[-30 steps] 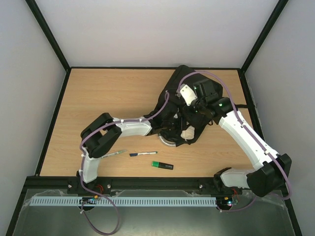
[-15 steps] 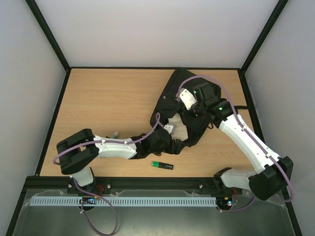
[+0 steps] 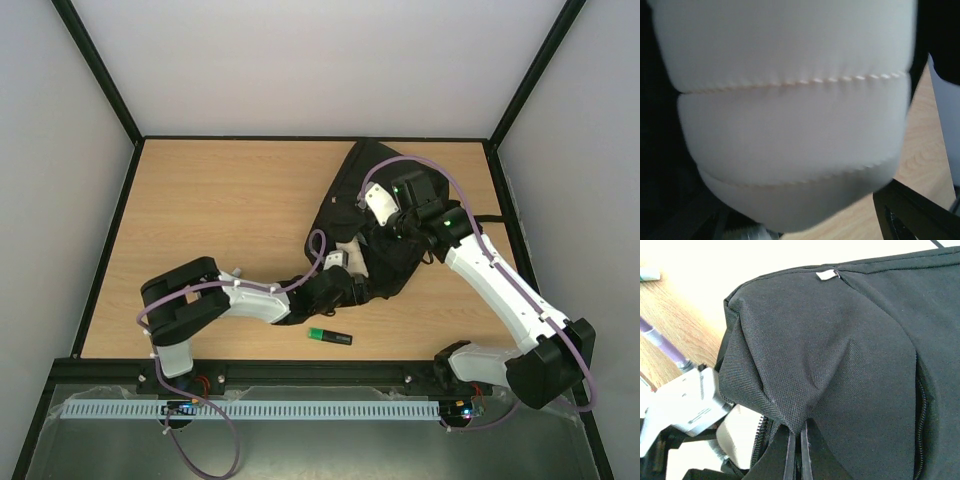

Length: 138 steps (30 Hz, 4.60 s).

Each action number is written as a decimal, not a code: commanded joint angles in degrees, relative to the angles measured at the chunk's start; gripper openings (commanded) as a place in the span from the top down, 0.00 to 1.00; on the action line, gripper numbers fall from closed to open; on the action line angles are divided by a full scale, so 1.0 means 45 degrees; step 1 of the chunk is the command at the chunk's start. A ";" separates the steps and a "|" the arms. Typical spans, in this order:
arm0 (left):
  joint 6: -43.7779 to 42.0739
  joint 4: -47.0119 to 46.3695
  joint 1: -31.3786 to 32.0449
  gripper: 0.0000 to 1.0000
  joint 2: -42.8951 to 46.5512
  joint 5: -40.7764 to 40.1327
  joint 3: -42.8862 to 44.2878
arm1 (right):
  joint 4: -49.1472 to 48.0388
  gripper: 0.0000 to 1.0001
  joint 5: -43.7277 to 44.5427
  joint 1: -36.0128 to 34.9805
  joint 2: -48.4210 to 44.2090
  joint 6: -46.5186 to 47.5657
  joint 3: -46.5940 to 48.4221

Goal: Pack the student bag
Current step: Place the stationery in the student bag, then adjust the student bag at the center of the board.

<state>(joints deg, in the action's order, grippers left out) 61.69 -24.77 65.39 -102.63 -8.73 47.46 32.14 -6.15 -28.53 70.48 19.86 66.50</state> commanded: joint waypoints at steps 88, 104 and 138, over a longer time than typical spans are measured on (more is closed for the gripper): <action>-0.2498 0.3678 -0.3009 0.07 0.8444 -0.1554 -0.4393 | -0.0911 0.91 0.0054 -0.0026 0.1192 0.0822 -0.3469; -0.4352 0.3507 -0.6668 0.04 0.4844 0.4112 -0.0146 | 0.0602 0.35 0.0645 0.0540 -0.2000 0.0291 -0.3846; -0.5153 0.2781 -0.5393 0.25 0.1551 0.4939 0.0194 | -0.0103 0.35 -0.1955 0.6269 0.6830 -0.0445 -0.0951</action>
<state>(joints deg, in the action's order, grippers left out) 38.83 -11.44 39.64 -97.89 14.85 51.42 32.38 -14.57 4.21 95.42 21.06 57.76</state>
